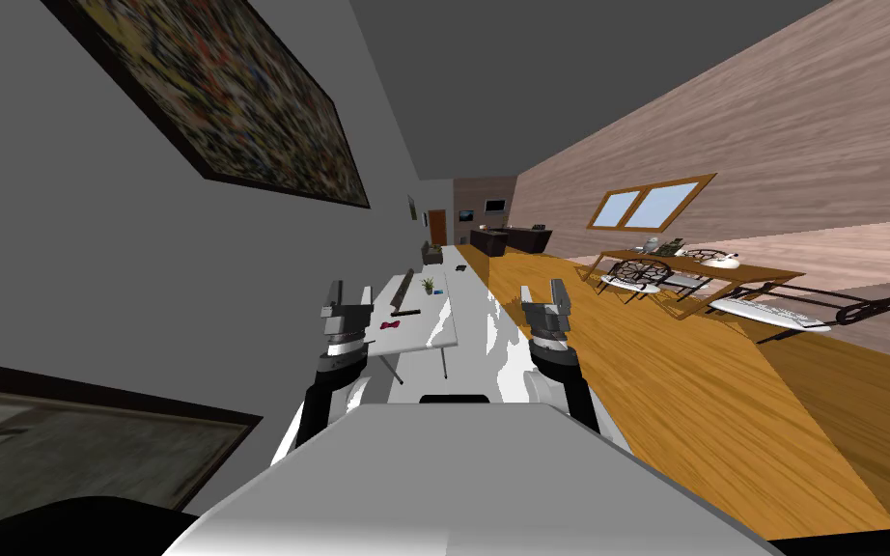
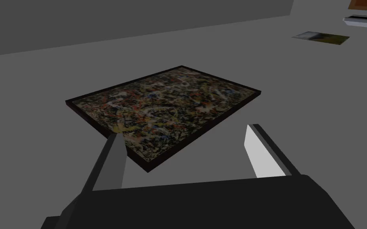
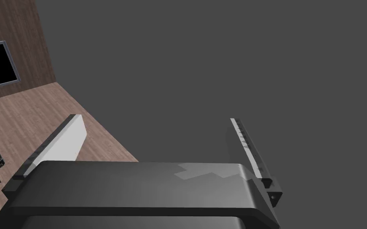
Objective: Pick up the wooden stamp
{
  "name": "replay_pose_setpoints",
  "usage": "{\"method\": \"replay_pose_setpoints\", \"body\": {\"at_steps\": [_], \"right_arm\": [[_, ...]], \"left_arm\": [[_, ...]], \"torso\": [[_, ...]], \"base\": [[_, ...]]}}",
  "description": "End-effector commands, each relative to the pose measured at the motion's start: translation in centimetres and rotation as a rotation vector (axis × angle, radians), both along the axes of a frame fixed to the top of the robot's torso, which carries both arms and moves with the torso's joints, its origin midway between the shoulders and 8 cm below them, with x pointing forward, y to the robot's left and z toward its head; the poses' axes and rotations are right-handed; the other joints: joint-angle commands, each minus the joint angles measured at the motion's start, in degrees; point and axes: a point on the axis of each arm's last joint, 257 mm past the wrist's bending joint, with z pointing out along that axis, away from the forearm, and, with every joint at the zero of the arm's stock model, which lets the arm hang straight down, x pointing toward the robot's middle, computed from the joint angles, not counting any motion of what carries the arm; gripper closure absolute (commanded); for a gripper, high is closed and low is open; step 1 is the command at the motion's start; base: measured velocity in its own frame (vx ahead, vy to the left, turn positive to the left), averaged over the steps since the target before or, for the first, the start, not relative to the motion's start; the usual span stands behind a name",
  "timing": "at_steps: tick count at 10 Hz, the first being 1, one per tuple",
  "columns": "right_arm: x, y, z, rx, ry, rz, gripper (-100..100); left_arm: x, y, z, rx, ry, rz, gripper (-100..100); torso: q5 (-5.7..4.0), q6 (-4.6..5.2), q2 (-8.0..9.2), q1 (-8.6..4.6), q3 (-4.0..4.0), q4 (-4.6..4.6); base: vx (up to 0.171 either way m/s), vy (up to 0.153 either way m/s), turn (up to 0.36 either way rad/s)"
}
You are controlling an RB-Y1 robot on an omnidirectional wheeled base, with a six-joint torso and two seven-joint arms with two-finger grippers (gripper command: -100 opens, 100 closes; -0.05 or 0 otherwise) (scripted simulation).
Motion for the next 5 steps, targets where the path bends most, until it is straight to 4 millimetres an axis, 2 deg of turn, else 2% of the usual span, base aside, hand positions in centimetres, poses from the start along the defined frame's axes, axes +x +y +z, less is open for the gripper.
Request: {"method": "replay_pose_setpoints", "body": {"at_steps": [1, 5], "right_arm": [[0.0, 0.0, 0.0, 0.0, 0.0, 0.0, 0], [0.0, 0.0, 0.0, 0.0, 0.0, 0.0, 0]], "left_arm": [[0.6, -0.2, -0.5, 0.019, 0.019, -0.016, -100], [4.2, 0.0, -3.2, 0.076, 0.125, -0.06, -100]], "torso": [[0.0, 0.0, 0.0, 0.0, 0.0, 0.0], [0.03, 0.01, 0.27, 0.11, 0.15, 0.06]], "base": [[-0.025, 0.001, -0.022], [-0.072, 0.021, -0.058]]}}
